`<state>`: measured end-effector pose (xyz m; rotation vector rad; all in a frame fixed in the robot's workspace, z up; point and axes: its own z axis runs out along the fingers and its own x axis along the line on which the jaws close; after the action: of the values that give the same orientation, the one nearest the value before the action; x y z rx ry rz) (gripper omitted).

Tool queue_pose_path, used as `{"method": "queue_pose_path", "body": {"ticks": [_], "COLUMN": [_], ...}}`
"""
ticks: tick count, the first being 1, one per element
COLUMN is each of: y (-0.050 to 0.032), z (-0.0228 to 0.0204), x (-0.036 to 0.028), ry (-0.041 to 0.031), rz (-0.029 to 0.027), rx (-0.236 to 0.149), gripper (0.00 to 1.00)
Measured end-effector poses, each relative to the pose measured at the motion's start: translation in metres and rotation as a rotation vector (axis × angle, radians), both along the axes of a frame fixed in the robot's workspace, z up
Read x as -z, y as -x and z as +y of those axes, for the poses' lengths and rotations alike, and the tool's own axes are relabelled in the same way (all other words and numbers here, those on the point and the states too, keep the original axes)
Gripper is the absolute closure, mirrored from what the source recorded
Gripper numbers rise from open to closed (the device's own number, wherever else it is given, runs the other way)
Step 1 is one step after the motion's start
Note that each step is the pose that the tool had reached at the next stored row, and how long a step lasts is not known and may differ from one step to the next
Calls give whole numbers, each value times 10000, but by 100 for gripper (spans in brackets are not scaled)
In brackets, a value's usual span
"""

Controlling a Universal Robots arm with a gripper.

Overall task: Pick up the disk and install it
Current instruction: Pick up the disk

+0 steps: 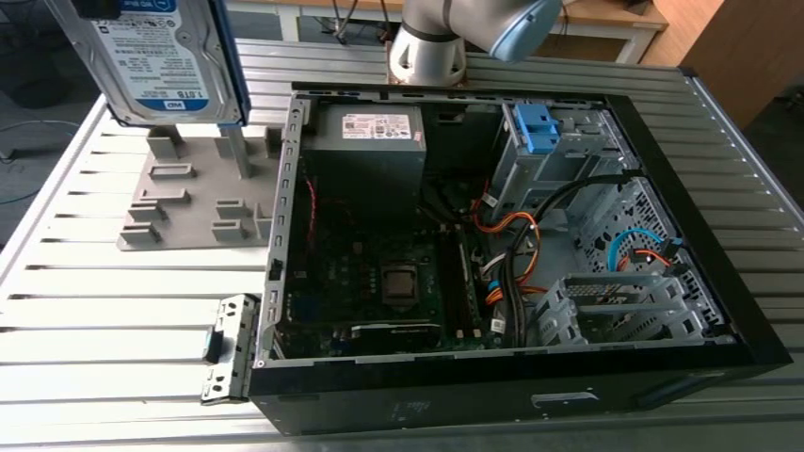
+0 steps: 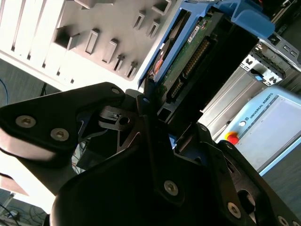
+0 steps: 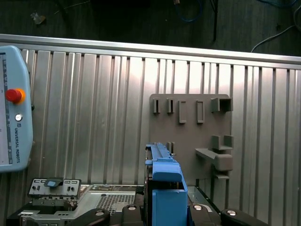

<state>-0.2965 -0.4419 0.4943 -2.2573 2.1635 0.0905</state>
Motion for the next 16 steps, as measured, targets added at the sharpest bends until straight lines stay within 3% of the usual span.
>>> {"method": "queue_pose_path", "body": {"ticks": [16], "y": [-111], "z": [-9], "x": [3], "ry": [0], "rz": [0], "rx": [0], "gripper": [64]}}
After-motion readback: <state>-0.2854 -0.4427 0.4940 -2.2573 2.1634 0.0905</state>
